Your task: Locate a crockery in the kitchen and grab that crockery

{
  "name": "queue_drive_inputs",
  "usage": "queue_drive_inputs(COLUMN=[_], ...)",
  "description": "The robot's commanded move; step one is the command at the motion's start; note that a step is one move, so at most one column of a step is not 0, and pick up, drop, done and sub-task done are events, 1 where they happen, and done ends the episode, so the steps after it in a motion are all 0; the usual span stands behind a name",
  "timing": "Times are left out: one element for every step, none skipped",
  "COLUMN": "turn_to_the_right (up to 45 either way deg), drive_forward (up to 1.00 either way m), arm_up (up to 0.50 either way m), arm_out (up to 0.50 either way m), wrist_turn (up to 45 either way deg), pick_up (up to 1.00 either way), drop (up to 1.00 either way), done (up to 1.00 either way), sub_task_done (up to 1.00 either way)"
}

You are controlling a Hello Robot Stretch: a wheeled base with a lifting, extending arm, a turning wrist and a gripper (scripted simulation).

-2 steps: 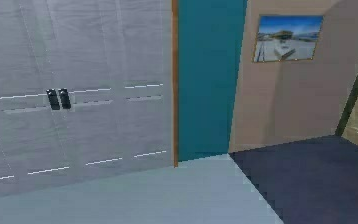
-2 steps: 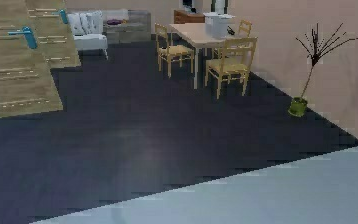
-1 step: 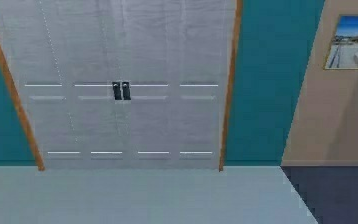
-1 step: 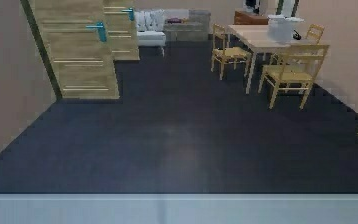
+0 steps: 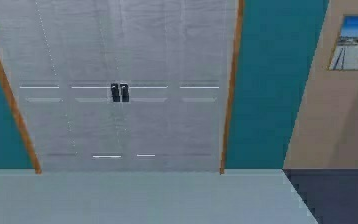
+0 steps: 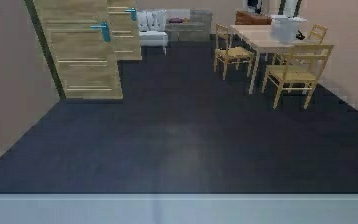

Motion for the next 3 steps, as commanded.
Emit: queue_drive_inputs(turn_to_the_right=[-45.0,-24.0,-3.0], drive_forward=[0.0,0.0,0.0], arm_up=[0.0,0.0,0.0], arm_out=[0.0,0.0,0.0], wrist_turn=[0.0,0.0,0.0], pick_up=[0.0,0.0,0.0], drop=[0.0,0.0,0.0], done=[0.0,0.0,0.0], sub_task_done=[0.0,0.0,0.0])
